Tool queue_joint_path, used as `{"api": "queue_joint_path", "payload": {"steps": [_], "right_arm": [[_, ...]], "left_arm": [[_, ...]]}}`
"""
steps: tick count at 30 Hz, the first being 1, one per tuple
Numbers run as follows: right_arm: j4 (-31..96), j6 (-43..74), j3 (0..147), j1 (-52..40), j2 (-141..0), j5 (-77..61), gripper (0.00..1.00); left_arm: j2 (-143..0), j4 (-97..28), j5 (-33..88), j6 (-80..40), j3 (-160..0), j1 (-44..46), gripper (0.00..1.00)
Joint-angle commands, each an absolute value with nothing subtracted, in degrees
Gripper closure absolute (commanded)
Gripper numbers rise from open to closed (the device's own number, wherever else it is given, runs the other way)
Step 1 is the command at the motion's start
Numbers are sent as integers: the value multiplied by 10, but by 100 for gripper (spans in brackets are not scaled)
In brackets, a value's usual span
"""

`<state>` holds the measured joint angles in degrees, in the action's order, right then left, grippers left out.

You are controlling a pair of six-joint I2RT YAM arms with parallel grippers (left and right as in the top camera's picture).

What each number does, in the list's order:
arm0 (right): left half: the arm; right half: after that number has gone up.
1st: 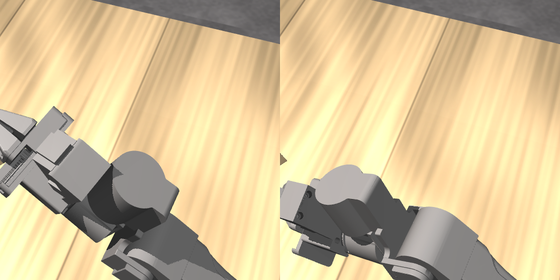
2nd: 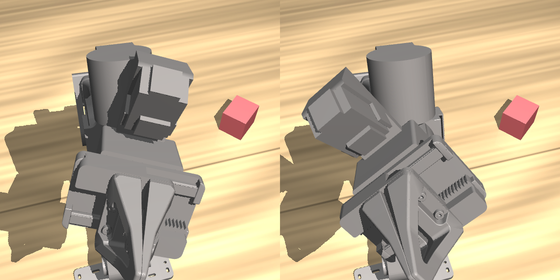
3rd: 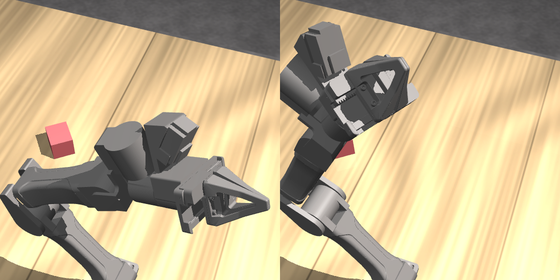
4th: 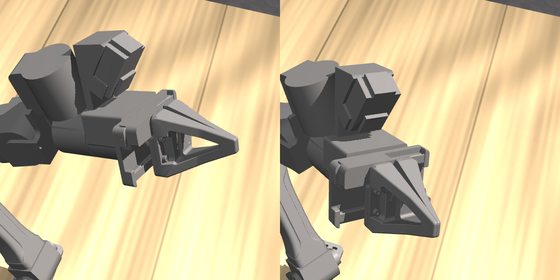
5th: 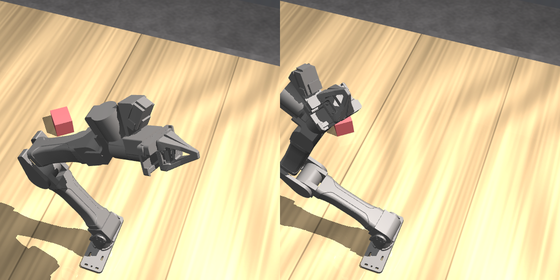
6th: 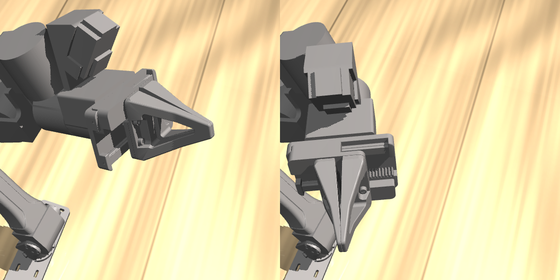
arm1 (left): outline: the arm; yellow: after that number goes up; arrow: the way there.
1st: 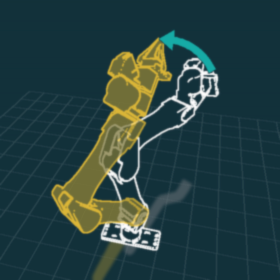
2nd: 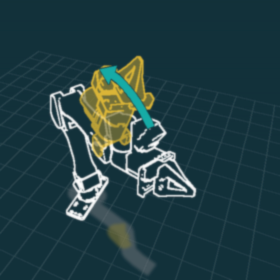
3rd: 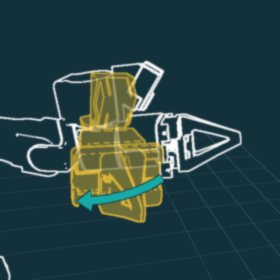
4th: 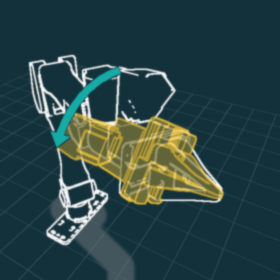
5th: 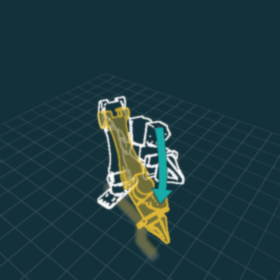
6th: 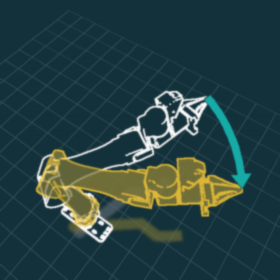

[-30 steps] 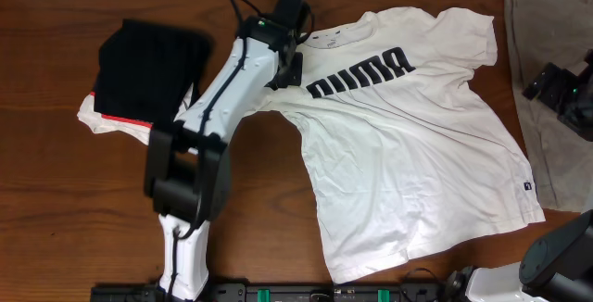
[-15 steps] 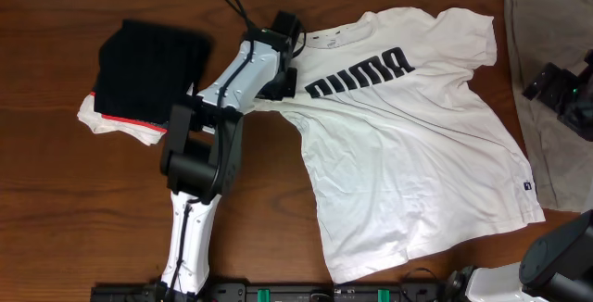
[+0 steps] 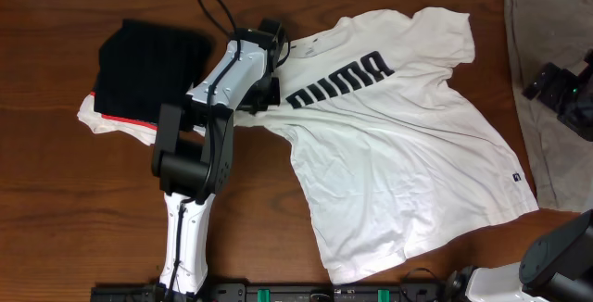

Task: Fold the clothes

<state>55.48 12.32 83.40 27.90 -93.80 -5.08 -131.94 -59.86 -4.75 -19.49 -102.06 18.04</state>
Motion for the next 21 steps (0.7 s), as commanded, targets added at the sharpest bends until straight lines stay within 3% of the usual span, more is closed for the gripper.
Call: {"api": "queue_joint_path", "payload": {"steps": [1, 10, 21], "right_arm": [[555, 119, 834, 281, -940, -45, 1], [555, 119, 834, 281, -940, -45, 1], [555, 119, 834, 281, -940, -45, 1]], "left_arm": [[-1367, -624, -47, -270, -958, 174, 94], [-1356, -655, -41, -290, -952, 175, 94], [-1234, -644, -35, -289, -952, 176, 94]]}}
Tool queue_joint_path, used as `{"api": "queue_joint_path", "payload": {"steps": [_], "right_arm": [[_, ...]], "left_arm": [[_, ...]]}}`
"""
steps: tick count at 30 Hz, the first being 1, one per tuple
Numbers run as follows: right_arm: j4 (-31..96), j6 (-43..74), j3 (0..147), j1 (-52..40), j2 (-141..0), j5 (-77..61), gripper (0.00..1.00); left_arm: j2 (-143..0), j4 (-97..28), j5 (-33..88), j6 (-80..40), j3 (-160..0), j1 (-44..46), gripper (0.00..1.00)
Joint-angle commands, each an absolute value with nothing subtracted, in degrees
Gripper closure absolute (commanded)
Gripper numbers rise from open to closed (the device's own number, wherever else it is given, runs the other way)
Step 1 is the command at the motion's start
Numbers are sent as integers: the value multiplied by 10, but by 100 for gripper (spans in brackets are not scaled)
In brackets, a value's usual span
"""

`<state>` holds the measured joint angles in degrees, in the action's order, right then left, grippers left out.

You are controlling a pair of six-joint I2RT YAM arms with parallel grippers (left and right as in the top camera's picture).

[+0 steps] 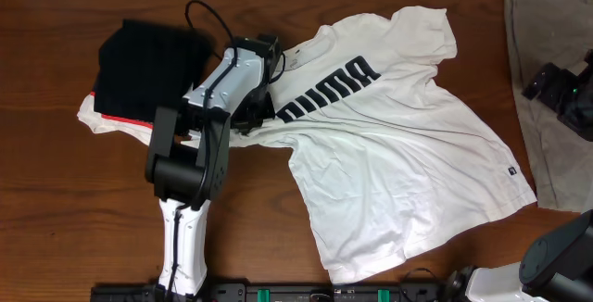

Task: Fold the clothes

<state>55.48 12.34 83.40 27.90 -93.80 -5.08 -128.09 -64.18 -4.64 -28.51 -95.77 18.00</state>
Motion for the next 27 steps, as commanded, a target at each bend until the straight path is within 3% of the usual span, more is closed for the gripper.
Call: {"api": "queue_joint_path", "payload": {"steps": [1, 7, 13, 14, 15, 16, 21, 27], "right_arm": [[555, 119, 834, 281, -940, -45, 1], [547, 139, 834, 281, -940, -76, 1], [597, 123, 834, 281, -940, -243, 1], [615, 80, 834, 281, -940, -253, 39], [627, 78, 833, 280, -940, -255, 92], [645, 89, 830, 277, -941, -249, 99], [714, 125, 782, 247, -941, -147, 99], [615, 140, 682, 208, -943, -104, 99]], "left_arm": [[-1218, -644, -32, -284, -952, 176, 94], [-1106, -644, -17, -275, -952, 176, 94], [-985, -645, 1, -275, -952, 176, 94], [-964, -645, 16, -275, -952, 176, 94], [-947, -645, 25, -275, -952, 176, 94], [-930, -646, 28, -275, -952, 176, 94], [-881, -655, 27, -275, -952, 176, 93], [-894, -653, -8, -268, -950, 176, 93]]}}
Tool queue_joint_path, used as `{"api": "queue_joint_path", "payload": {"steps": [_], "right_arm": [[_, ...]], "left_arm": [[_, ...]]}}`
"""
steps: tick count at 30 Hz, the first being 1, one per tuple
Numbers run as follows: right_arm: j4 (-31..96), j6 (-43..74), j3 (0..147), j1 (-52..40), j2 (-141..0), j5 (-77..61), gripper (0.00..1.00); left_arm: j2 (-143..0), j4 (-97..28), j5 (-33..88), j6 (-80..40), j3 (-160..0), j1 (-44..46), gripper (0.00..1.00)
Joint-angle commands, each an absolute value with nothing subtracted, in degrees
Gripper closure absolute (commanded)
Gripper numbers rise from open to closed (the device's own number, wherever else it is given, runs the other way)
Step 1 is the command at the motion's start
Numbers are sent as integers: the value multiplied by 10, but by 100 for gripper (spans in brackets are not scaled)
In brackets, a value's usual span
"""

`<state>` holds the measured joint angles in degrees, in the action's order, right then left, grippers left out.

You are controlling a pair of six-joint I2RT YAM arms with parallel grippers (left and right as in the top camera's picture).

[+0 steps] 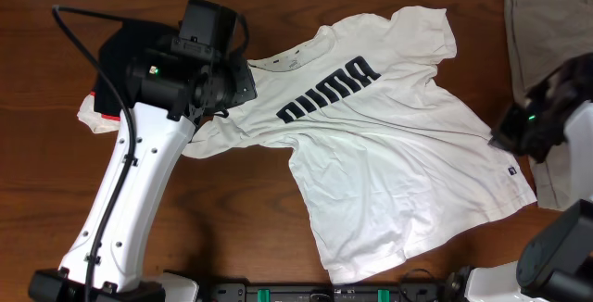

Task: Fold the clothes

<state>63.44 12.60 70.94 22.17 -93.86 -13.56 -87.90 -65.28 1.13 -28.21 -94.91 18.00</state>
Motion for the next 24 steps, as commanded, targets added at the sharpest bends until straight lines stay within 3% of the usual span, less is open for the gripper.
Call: {"api": "queue_joint_path", "payload": {"steps": [1, 11, 24], "right_arm": [[602, 151, 672, 204, -945, -99, 99], [575, 202, 653, 169, -1014, 36, 99], [457, 201, 656, 164, -1166, 58, 99]], "left_arm": [[-900, -652, -6, -258, -950, 176, 93], [-972, -627, -5, -210, -950, 176, 93], [-1026, -582, 30, -161, -950, 178, 94]]}}
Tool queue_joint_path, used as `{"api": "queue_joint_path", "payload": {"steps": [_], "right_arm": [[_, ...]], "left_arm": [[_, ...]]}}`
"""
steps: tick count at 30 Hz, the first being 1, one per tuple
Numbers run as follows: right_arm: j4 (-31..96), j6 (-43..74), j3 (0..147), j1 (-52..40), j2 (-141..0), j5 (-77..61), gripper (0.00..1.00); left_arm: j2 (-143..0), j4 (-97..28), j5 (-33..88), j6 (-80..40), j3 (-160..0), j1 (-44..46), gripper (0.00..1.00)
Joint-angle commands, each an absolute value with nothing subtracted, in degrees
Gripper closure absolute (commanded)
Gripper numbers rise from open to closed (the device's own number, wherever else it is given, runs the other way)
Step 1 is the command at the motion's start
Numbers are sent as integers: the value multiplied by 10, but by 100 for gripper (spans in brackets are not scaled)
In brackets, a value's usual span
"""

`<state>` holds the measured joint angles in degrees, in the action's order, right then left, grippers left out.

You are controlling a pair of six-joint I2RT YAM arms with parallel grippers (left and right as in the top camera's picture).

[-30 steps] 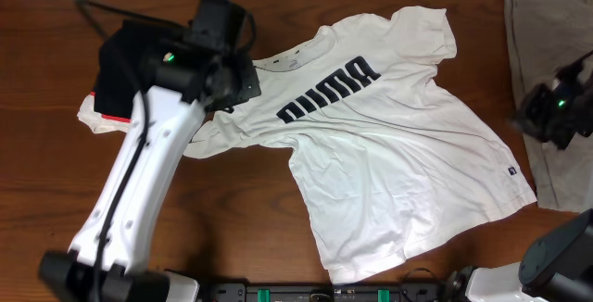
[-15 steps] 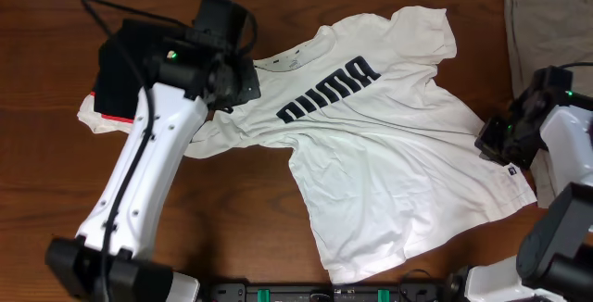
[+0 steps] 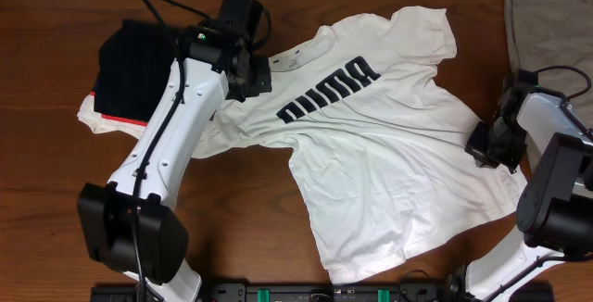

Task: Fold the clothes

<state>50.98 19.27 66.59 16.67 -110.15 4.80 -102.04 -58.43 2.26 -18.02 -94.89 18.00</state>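
A white PUMA T-shirt [image 3: 389, 163] lies spread face up across the middle of the table, its left sleeve [image 3: 215, 135] flat toward the lower left. My left gripper [image 3: 252, 72] is at the shirt's left shoulder beside the collar; its fingers are hidden under the wrist. My right gripper [image 3: 485, 144] is low at the shirt's right edge. Its fingers are too dark and small to tell how they stand.
A folded stack sits at the back left, with a black garment [image 3: 139, 61] on top and white and red cloth [image 3: 102, 117] beneath. A grey garment [image 3: 547, 33] lies along the right edge. The left arm [image 3: 157, 163] crosses the table's left part.
My left gripper has moved right, from the edge of the black stack to the shirt's left shoulder. My right gripper has shifted left and down onto the shirt's right edge. The shirt lies as before.
At first my left gripper was at the shirt's left shoulder and the right arm stayed off at the right edge. The shirt then lay a little further left. After that the left arm stood high with the sleeve spread out, and the right arm neared the shirt. Now both grippers are at the shirt.
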Motion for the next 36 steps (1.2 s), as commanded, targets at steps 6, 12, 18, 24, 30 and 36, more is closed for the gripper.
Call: {"api": "queue_joint_path", "payload": {"steps": [6, 12, 18, 24, 30, 36], "right_arm": [[345, 146, 657, 154, -1187, 56, 99], [251, 116, 662, 127, -1187, 27, 99], [200, 86, 680, 95, -1187, 22, 99], [300, 80, 760, 69, -1167, 21, 99], [471, 81, 862, 78, -1090, 21, 70], [533, 111, 875, 99, -1014, 21, 43]], "left_arm": [[-1027, -561, 30, -152, -946, 178, 94], [-1030, -506, 31, -152, -921, 188, 94], [-1032, -411, 30, -123, -878, 214, 94], [-1067, -326, 21, -115, -865, 220, 93], [-1113, -275, 20, -103, -865, 203, 93], [-1164, -270, 19, -50, -865, 193, 79]]}}
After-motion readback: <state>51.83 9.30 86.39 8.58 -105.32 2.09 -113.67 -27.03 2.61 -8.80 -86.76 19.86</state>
